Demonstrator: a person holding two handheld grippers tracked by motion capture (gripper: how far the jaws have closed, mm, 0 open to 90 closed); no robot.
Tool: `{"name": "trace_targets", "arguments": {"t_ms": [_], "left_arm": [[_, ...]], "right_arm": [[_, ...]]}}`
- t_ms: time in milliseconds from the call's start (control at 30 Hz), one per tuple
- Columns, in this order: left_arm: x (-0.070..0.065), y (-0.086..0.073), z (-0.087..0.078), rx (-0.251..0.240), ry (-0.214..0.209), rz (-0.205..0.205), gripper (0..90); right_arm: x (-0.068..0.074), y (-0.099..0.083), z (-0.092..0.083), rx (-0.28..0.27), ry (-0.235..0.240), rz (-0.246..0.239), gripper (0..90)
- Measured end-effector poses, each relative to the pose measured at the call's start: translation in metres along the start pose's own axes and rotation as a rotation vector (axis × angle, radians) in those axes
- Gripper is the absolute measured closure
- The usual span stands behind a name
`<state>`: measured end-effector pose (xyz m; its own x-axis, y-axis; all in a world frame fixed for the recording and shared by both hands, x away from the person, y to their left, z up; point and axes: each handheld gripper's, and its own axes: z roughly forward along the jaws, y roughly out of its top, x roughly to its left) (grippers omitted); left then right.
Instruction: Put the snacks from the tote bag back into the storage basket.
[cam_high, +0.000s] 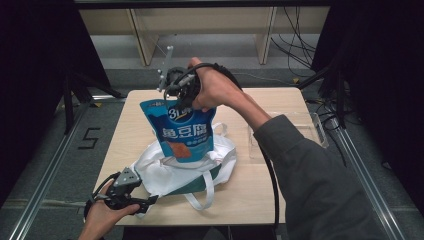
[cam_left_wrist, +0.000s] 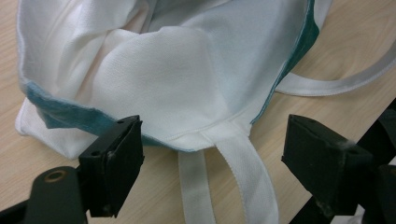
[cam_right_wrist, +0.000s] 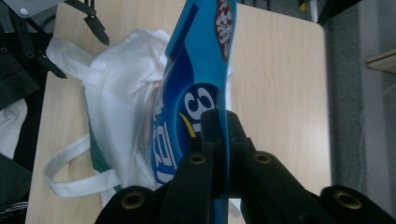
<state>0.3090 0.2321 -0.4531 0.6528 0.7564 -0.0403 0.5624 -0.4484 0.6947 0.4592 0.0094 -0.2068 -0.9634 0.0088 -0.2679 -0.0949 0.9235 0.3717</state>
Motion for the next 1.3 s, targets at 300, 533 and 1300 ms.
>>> {"name": "trace_targets", "arguments": {"t_ms": [300, 533, 1300], "left_arm": [[0.006, 0.001, -0.005, 0.012, 0.002, 0.02, 19.6], [0.016, 0.0, -0.01, 0.013, 0.027, 0.042, 19.5], [0.021, -0.001, -0.01, 0.01, 0.035, 0.025, 19.4]], "right_arm": [[-0.006, -0.018, -0.033, 0.03, -0.046, 0.015, 90.0], [-0.014, -0.047, -0.055, 0.024, -0.084, 0.064, 90.0], [-0.039, -0.168, -0.103, 0.111, -0.186, 0.276, 90.0]]}}
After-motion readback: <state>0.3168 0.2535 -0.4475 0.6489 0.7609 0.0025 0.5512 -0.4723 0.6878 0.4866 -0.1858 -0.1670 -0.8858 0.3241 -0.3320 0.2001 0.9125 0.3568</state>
